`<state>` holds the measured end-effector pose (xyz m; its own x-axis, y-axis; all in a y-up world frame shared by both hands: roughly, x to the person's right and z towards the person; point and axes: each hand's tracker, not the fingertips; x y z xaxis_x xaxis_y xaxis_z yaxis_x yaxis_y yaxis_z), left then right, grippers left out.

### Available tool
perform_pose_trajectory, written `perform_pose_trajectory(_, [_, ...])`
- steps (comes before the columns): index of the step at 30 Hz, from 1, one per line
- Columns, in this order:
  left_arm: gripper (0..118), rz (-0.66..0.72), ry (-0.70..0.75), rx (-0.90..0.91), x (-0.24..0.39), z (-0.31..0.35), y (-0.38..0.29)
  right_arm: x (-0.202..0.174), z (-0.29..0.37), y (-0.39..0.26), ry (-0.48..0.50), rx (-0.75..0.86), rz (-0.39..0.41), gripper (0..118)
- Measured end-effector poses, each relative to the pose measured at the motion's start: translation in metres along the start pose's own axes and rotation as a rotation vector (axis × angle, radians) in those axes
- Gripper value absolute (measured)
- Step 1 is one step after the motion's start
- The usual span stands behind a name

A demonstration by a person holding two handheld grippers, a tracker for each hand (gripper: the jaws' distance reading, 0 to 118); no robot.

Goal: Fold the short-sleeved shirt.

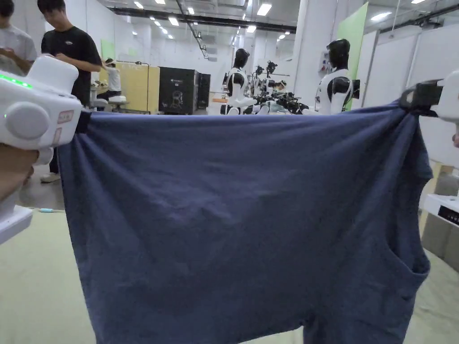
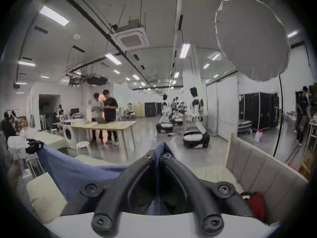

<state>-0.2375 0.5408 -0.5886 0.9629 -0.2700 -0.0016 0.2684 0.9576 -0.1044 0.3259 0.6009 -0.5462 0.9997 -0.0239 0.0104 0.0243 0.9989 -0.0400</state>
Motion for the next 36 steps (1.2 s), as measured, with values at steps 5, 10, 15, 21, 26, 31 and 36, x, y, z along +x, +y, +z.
perform_pose_trajectory(5, [0,-0.045,0.057,0.061,0.002,-0.004,0.055,-0.003,-0.017,0.039,-0.011,0.051,0.004,5])
perform_pose_trajectory(10, [0,-0.034,0.052,0.068,-0.002,-0.020,0.061,-0.001,-0.037,0.032,-0.034,0.058,0.010,5])
perform_pose_trajectory(15, [0,-0.044,0.017,0.009,0.018,-0.048,-0.003,0.008,-0.064,-0.035,-0.051,-0.030,-0.021,5])
perform_pose_trajectory(21, [0,-0.060,0.026,-0.028,0.046,-0.051,-0.071,0.020,-0.061,-0.098,-0.033,-0.028,-0.114,5])
perform_pose_trajectory(26, [0,-0.050,-0.017,-0.042,0.048,-0.007,-0.093,0.030,-0.018,-0.121,-0.016,-0.049,-0.104,5])
perform_pose_trajectory(31, [0,-0.031,-0.075,-0.075,0.055,0.071,-0.139,0.026,0.088,-0.166,0.024,-0.092,-0.094,5])
perform_pose_trajectory(36, [0,-0.134,-0.210,-0.177,0.071,0.171,-0.234,0.022,0.212,-0.270,0.049,-0.235,0.009,5])
